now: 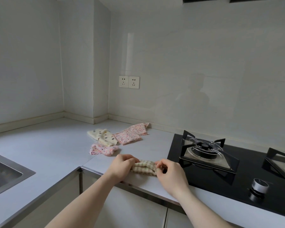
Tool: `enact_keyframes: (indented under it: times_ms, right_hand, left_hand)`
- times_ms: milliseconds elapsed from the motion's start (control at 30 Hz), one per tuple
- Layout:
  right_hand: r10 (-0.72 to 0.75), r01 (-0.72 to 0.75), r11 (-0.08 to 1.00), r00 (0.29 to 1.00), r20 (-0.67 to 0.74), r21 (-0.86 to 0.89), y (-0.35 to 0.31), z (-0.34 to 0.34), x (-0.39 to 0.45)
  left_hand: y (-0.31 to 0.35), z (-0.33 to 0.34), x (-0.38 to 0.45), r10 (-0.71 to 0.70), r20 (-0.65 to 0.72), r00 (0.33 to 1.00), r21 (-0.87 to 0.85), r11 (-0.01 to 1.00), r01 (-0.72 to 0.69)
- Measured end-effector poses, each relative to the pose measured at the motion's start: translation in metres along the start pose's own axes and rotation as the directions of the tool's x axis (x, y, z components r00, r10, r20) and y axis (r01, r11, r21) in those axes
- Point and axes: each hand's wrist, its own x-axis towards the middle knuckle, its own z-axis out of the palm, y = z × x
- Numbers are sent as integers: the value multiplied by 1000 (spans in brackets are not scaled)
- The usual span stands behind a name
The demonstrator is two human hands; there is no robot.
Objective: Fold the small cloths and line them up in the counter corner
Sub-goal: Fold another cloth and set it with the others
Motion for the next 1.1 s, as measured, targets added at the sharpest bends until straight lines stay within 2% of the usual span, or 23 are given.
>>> enact_keyframes:
  times_ms: [133, 333, 633, 867, 1100]
  right_hand:
    - [18, -19, 999, 999, -33, -34, -1, 1, 1]
    - [-48, 38, 991, 996, -78, -128, -1, 0, 1]
    - [-21, 16, 982, 999, -24, -186, -4, -2, -1]
    - [-50, 46, 970, 999, -9, -238, -5, -1, 1]
    - [-63, 70, 974, 997, 40, -214, -16, -7, -3]
  left_hand:
    - [-1, 4, 3, -1, -28, 1000, 128, 992, 5]
    - [-6, 15, 6, 71, -152, 986, 296, 955, -23]
    - [-8, 27, 5, 92, -152, 984, 568, 823, 11]
    - [-8, 27, 5, 109, -150, 983, 586, 811, 0]
    - [-14, 26, 6, 175, -198, 965, 556, 830, -36]
